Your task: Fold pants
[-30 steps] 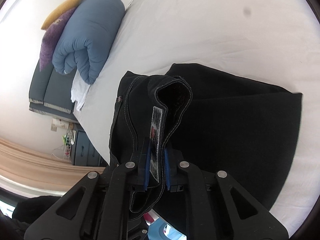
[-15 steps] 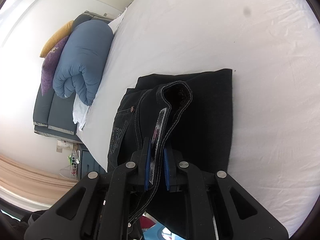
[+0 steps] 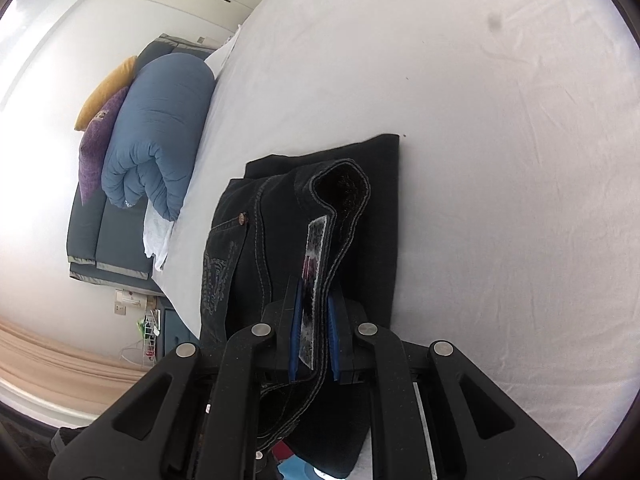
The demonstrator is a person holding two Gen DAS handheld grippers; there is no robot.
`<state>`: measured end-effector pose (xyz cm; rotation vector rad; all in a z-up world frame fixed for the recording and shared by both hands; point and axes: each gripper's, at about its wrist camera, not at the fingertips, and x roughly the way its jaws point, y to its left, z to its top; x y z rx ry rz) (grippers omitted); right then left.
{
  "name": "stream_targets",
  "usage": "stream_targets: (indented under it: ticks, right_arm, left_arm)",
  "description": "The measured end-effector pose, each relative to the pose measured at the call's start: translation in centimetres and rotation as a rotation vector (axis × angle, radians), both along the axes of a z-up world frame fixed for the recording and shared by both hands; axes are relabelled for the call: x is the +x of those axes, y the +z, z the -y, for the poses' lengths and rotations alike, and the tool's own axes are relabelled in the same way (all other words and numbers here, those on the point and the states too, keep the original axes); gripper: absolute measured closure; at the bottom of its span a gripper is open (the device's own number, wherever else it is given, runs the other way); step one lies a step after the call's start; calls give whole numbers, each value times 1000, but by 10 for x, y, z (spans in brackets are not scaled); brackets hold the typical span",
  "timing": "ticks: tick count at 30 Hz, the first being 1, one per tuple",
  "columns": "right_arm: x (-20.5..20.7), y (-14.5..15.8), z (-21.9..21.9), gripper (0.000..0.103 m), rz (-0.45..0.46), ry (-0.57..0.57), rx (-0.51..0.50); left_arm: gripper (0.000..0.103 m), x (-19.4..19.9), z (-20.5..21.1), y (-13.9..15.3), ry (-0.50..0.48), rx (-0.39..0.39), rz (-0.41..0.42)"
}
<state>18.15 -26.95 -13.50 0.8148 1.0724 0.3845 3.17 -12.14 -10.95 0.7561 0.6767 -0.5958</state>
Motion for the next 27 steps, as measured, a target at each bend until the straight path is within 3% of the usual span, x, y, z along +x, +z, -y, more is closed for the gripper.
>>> stream_targets:
  ticks: [8,10,12,15,22,27]
  right_arm:
    - [-2,-28,5,92,-4,-21,45]
    - [-2,-34,7,92,-6,-22,71]
    - [-2,-41,11,92,-5,-24,118]
    - [-4,-44,14,89,-5,-35,165]
    - [-23,-24,33,86,-32,-153,72]
    - [-10,25,8,86,97,-65,149]
  left_arm:
    - [84,19,-10,-5,18,-31,-40]
    - [74,24,-18,0,38,-77,-73]
    - [52,32,-35,13,68,-164,-140]
    - [37,42,-68,36,116,-276,-173]
    - [36,100,-151,72,256,-458,-285]
    - [36,134,-183,87,232,-521,-331]
